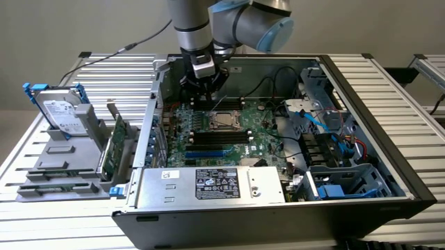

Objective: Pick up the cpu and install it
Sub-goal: 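Install the first cpu locking lever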

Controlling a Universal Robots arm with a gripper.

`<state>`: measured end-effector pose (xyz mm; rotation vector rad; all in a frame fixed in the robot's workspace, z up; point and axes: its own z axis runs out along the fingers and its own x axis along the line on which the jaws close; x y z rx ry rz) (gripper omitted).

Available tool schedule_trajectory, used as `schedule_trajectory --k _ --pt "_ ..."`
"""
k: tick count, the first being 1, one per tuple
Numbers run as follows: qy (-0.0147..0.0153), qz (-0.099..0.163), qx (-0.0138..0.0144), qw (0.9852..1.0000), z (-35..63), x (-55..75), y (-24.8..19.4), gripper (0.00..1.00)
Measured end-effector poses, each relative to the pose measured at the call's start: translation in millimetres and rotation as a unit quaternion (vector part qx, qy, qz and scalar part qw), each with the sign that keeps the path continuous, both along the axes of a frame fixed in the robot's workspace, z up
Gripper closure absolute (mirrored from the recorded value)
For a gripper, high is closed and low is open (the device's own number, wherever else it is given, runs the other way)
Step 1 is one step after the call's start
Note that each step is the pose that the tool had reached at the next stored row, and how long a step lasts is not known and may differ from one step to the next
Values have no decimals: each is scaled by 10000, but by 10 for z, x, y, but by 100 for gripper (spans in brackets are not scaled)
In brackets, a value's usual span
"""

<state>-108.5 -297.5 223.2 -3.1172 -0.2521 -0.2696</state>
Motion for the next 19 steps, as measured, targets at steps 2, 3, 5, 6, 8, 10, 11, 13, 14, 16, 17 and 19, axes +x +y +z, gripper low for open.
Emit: schedule_trajectory --k 2,3,5,6,8,10,11,13,14,16,17,19 --pt "-2 -1 1 10000 -23 -12 -5 89" --pt "-1 0 0 10000 -58 -34 -14 89" --pt "-1 0 0 10000 -91 -51 -15 89" --pt "-1 0 0 10000 -101 -51 -15 89" --pt "-1 0 0 10000 -125 -51 -15 89" --pt "-1 -1 3 10000 -152 -51 -16 89" --pt "-1 -1 3 10000 -156 -52 -16 89" --pt "-1 0 2 10000 -155 -51 -17 89" --pt "0 0 2 10000 -155 -51 -17 89" --pt "-1 0 3 10000 -156 -51 -16 89" --pt "-1 0 3 10000 -156 -51 -16 89" --pt "-2 0 4 10000 -157 -53 -16 89"
